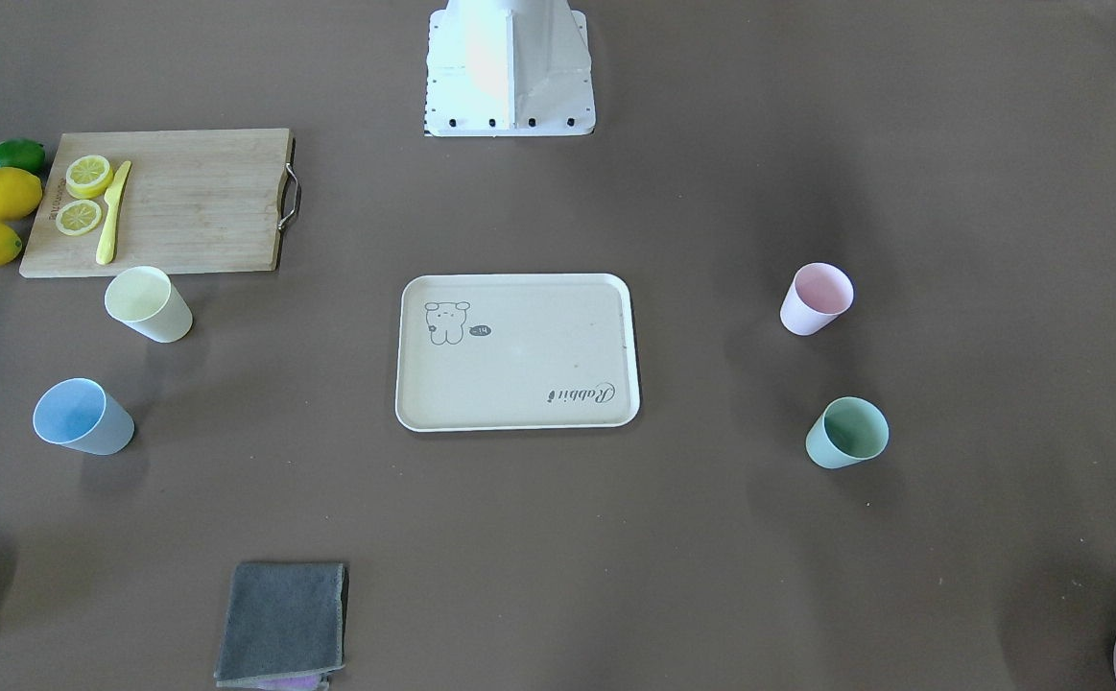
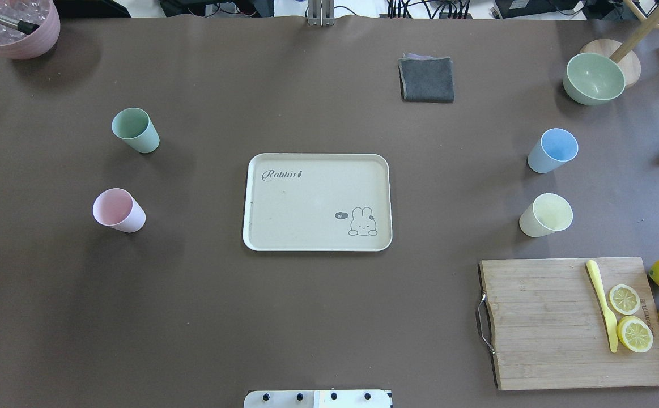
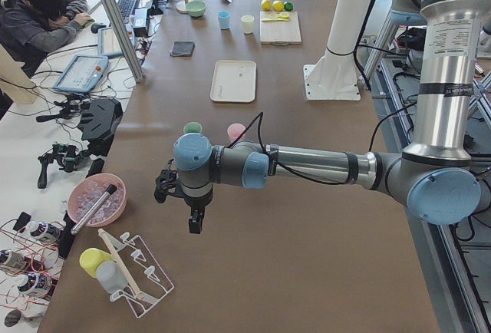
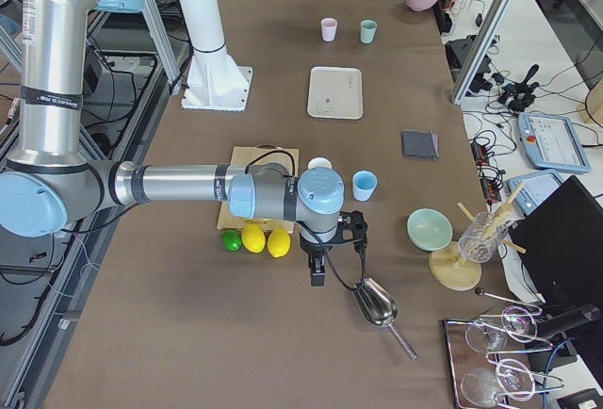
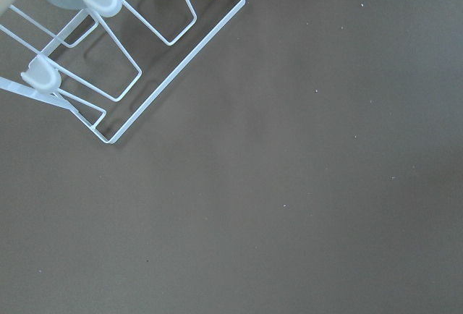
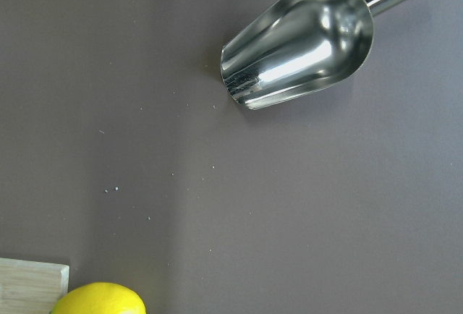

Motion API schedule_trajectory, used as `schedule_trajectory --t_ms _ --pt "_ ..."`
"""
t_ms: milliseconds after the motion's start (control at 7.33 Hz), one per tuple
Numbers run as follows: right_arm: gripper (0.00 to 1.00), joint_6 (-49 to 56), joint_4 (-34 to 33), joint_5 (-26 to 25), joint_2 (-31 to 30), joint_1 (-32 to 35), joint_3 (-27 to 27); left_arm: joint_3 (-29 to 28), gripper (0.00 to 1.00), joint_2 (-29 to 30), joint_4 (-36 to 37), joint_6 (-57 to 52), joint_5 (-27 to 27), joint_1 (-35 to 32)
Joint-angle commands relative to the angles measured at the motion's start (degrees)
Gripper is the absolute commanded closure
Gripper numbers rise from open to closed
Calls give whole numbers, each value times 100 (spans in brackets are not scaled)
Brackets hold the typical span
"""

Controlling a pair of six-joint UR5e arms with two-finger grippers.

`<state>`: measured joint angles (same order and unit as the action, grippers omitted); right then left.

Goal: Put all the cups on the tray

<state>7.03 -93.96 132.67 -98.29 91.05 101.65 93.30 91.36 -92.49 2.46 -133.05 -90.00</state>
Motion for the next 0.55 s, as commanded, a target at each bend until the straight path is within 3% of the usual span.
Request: schedule_trajectory --t_ms 0,409 --pt "0 0 0 4 3 0 4 12 2 -4 -15 -9 16 9" --pt "0 0 9 4 3 17 205 494 2 -21 -50 0 7 9"
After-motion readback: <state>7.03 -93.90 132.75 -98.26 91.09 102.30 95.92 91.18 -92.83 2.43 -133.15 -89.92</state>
